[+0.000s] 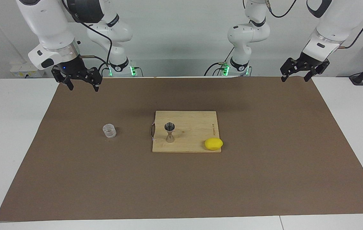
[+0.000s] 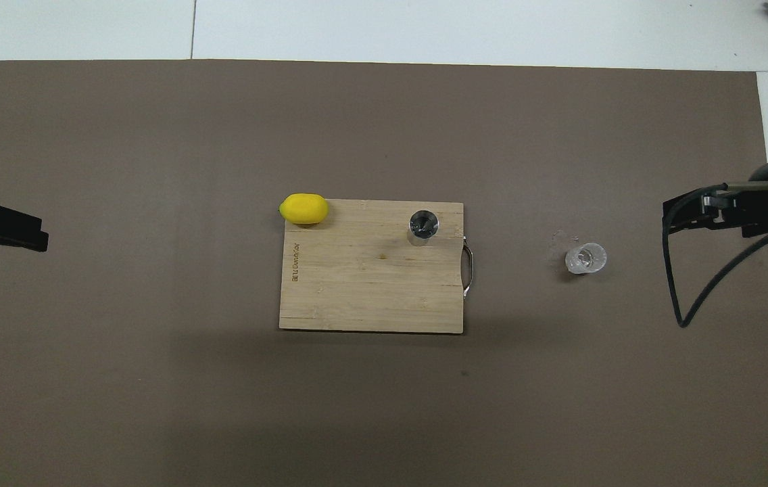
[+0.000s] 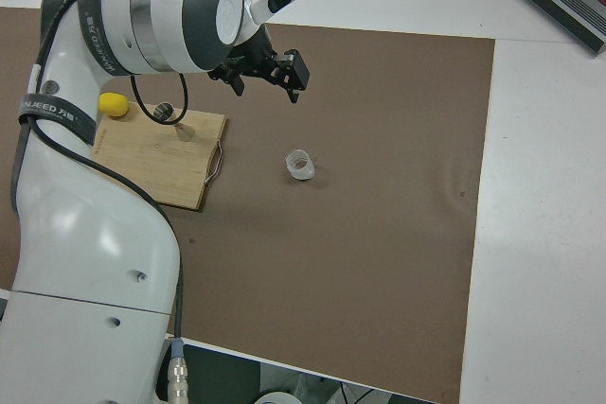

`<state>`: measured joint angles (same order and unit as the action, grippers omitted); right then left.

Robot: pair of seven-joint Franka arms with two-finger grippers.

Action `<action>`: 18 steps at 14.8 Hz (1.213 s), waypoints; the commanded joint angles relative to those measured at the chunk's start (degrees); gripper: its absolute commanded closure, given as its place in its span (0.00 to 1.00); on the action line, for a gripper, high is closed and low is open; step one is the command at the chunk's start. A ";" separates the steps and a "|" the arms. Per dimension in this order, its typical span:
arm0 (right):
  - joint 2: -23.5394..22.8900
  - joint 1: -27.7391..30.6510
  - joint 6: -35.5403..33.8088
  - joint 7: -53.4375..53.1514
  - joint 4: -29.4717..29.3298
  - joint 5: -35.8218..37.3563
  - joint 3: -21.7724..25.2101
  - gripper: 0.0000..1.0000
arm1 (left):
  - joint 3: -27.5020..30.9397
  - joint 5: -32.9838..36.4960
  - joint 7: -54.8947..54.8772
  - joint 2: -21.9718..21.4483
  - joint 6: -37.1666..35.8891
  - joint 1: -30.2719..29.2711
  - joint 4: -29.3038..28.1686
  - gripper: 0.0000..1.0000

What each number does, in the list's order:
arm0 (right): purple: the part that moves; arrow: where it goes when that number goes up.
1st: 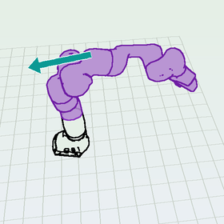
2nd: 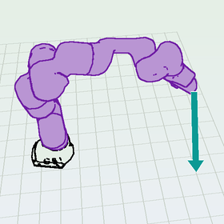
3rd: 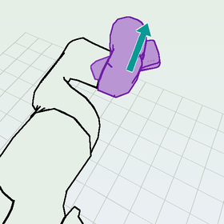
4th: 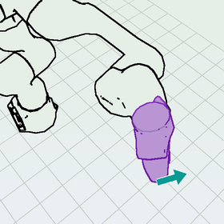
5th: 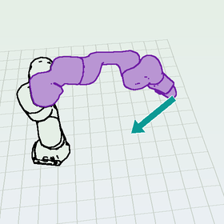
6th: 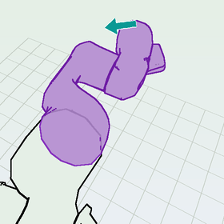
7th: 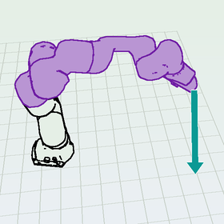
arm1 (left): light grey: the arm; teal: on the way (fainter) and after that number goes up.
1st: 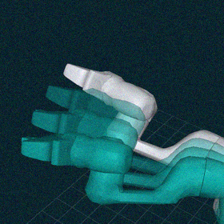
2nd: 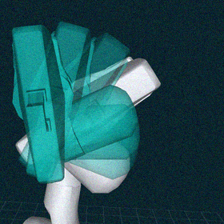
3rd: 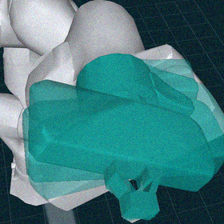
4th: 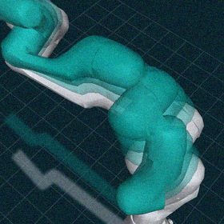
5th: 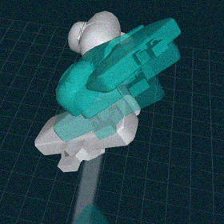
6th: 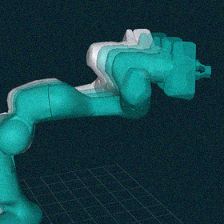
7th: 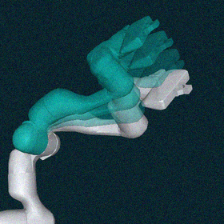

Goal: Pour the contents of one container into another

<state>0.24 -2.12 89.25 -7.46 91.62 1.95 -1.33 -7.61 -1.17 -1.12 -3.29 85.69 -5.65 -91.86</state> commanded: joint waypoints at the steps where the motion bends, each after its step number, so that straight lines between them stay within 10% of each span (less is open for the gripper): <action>1: 1.17 0.45 -0.65 1.22 1.02 -1.16 -0.16 0.00 | -0.21 -0.50 -0.38 -1.29 -0.44 -0.59 -1.04 0.00; 18: 1.61 0.01 1.10 3.15 2.16 -1.43 -0.16 0.00 | -0.21 -0.50 -0.38 -1.29 -0.44 -0.59 -1.04 0.00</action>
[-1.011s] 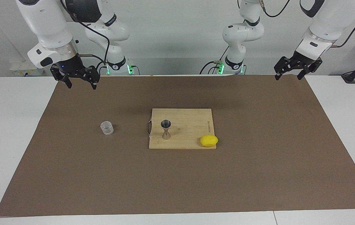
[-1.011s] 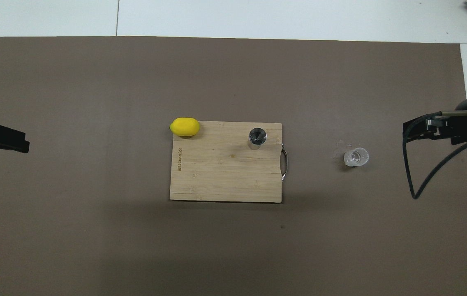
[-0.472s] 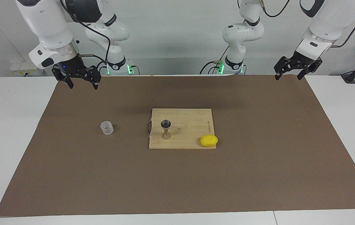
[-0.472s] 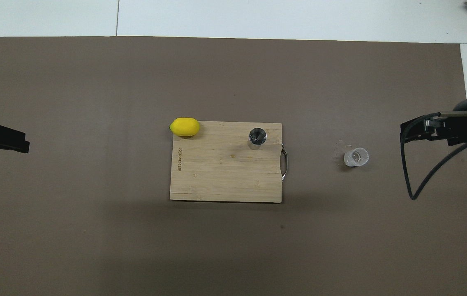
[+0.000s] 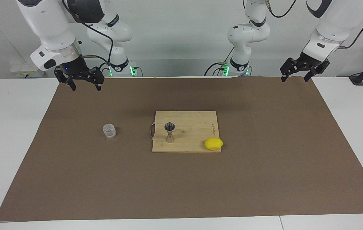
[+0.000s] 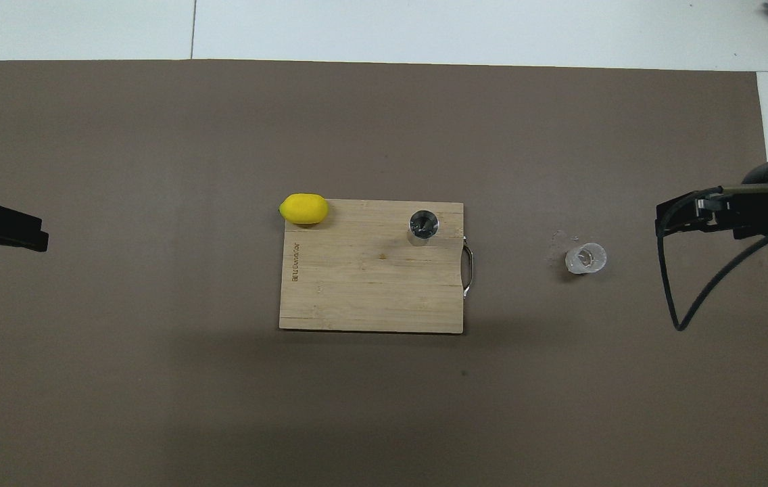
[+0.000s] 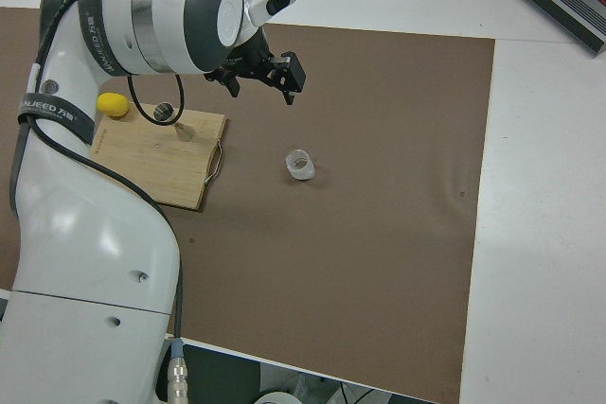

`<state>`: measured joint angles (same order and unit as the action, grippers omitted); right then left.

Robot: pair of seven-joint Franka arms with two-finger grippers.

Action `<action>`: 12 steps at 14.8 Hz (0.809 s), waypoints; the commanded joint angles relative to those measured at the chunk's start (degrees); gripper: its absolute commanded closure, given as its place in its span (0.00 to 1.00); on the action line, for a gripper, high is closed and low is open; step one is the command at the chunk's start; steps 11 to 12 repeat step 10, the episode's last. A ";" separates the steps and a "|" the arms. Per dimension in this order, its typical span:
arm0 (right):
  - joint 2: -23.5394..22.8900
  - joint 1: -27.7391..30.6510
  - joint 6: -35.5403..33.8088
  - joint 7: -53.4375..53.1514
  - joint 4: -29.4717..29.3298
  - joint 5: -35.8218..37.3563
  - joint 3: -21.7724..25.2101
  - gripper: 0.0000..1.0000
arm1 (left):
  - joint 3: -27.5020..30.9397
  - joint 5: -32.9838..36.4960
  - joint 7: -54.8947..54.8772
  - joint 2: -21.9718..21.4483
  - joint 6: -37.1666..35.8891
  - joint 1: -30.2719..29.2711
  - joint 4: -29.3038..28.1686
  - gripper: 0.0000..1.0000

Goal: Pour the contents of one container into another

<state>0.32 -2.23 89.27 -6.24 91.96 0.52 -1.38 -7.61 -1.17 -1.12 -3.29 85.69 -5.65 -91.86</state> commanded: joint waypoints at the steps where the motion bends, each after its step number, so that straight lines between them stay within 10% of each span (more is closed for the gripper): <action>1: 1.53 0.12 1.34 1.93 1.82 0.53 -0.12 0.00 | -0.21 -0.50 -0.38 -1.28 -0.44 -0.59 -1.04 0.00; 12: 1.53 0.12 1.52 3.60 1.82 1.24 -0.21 0.00 | -0.21 -0.50 -0.38 -1.28 -0.44 -0.59 -1.04 0.00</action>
